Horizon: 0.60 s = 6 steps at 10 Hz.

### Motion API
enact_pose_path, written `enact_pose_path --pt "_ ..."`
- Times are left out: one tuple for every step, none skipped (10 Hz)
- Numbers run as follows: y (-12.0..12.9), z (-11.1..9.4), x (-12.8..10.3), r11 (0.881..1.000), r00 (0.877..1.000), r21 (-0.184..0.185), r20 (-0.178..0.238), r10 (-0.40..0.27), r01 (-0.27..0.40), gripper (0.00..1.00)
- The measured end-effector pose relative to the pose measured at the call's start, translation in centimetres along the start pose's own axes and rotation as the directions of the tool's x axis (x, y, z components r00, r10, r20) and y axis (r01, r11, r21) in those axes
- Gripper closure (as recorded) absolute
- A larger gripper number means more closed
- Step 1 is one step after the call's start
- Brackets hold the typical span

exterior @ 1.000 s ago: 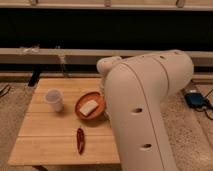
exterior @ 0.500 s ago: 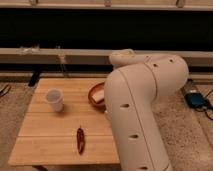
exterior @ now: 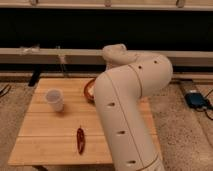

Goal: Drag the ceramic bowl in a circle

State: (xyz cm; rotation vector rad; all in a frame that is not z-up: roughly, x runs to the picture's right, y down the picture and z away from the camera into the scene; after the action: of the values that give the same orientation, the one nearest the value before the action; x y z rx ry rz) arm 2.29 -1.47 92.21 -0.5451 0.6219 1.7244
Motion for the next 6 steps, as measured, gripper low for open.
enact_pose_path --pt "2.0 -0.1 0.3 1.0 1.0 -0.007 0.002 -0.026 0.026 1.0" --pt "4.8 -0.5 1.1 0.997 0.997 -0.022 0.002 -0.073 0.073 1.0" --pt "7.0 -0.9 2.1 0.993 0.993 -0.037 0.008 -0.115 0.116 1.0" --pt "8.8 -1.3 3.4 0.986 0.988 -0.051 0.012 -0.156 0.156 1.0" --pt "9.8 -1.5 4.6 0.98 0.982 -0.06 0.012 -0.188 0.189 1.0" --pt "10.8 -1.9 6.5 0.97 0.973 -0.071 0.011 -0.231 0.231 1.0"
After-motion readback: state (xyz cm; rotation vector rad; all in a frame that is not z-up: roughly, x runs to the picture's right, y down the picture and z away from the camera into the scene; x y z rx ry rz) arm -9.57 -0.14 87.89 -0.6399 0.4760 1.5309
